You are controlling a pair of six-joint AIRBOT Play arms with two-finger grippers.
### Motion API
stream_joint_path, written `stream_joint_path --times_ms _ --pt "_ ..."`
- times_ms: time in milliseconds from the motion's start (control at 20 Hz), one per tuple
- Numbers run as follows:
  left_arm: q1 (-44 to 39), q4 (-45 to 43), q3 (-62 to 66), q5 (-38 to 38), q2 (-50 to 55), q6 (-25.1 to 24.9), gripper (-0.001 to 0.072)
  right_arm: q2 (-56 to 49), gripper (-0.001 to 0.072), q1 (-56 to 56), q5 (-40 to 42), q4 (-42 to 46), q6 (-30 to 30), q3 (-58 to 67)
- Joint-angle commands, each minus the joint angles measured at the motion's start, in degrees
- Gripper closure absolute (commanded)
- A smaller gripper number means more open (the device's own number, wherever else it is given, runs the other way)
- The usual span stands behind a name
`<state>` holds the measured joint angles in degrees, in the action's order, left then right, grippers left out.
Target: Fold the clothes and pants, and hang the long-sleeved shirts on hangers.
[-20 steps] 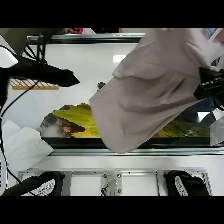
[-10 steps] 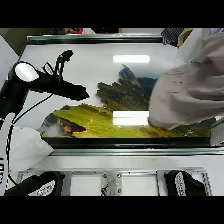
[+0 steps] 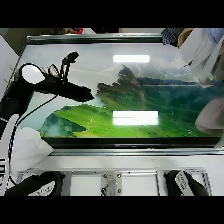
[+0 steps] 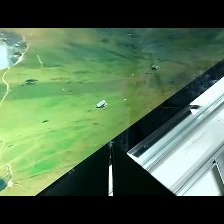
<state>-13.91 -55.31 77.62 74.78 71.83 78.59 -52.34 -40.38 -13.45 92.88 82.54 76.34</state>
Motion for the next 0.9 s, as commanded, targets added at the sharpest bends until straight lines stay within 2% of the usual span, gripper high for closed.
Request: stream_joint_path --times_ms 0,300,500,700,850 --pt "-1.3 0.0 0.0 0.0 0.0 0.3 0.0692 -6.6 0.0707 -0.5 7.0 0.2 0.2 7.2" --pt "-1.3 0.0 0.0 0.3 0.0 1.0 0.0692 -10.9 0.0707 -5.5 12.0 0.1 0.2 11.2" --pt "-1.3 0.0 0.0 0.3 0.0 2.3 0.0692 -12.4 0.0707 -9.5 12.2 -0.2 0.3 11.2" --pt "-1.3 0.0 0.0 1.4 0.0 2.4 0.0692 -13.6 0.0707 -12.8 12.2 -6.8 2.0 11.2" --pt "-1.3 0.0 0.0 2.1 0.0 2.4 0.0692 -14.1 0.0707 -14.7 12.7 -7.2 3.2 11.2"
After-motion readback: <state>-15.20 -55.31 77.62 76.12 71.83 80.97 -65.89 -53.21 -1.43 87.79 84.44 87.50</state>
